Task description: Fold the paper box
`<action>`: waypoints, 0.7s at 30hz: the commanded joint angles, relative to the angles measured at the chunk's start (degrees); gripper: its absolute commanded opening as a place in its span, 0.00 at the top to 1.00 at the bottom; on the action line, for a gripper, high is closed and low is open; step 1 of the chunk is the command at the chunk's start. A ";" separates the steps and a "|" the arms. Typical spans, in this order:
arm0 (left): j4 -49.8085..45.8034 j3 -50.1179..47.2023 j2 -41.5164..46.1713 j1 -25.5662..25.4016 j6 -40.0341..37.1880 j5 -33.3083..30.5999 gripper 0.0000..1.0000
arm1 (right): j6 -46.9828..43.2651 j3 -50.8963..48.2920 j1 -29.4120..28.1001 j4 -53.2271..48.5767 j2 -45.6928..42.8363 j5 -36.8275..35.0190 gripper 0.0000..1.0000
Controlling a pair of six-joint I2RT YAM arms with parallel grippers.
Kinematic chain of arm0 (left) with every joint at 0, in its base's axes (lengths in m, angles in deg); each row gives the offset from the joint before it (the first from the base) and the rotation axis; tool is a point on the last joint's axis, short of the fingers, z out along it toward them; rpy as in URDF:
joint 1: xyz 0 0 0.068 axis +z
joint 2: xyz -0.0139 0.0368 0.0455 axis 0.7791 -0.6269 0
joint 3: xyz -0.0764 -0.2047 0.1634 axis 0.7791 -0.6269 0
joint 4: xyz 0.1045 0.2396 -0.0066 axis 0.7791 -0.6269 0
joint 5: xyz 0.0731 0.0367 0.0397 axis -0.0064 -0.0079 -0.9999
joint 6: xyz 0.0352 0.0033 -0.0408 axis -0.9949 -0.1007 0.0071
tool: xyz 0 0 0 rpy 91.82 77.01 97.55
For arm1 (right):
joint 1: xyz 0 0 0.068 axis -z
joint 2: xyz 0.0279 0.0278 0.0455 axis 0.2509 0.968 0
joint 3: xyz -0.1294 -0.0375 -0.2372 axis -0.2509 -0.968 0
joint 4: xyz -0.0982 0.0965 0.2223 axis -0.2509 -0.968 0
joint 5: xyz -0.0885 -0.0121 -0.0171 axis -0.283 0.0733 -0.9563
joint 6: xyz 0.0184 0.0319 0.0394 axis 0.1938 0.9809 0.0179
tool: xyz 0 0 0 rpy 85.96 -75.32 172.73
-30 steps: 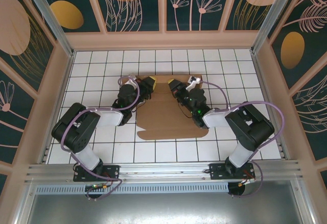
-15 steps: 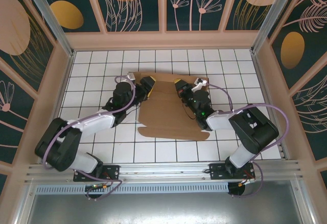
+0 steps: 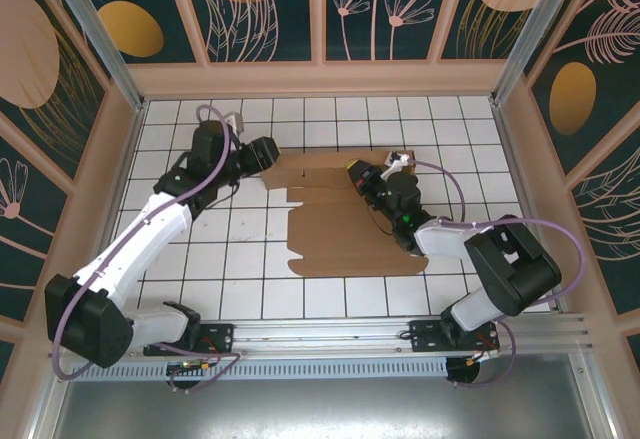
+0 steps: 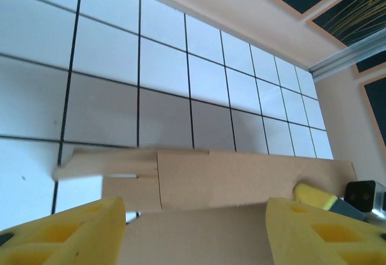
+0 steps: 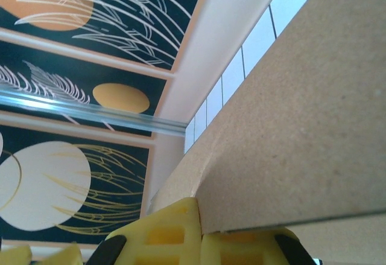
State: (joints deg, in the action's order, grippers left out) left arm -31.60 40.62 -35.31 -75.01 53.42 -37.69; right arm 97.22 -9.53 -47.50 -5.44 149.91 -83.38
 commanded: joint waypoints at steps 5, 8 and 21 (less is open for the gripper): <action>-2.09 2.92 -8.79 0.45 -3.57 12.36 0.38 | -4.41 -0.54 0.72 -2.62 -2.55 3.54 0.97; 0.73 2.57 -10.93 0.46 -2.38 14.88 0.39 | -4.34 -0.26 0.76 -2.99 -2.23 4.13 0.97; 6.61 -2.29 -12.52 0.43 0.13 15.91 0.40 | -3.31 -0.53 0.52 -0.94 -0.35 5.02 0.97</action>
State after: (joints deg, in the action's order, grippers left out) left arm -27.57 39.06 -47.14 -74.57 52.66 -23.13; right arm 94.95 -9.60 -47.08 -7.52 148.99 -79.27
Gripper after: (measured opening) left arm 0.605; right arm 0.053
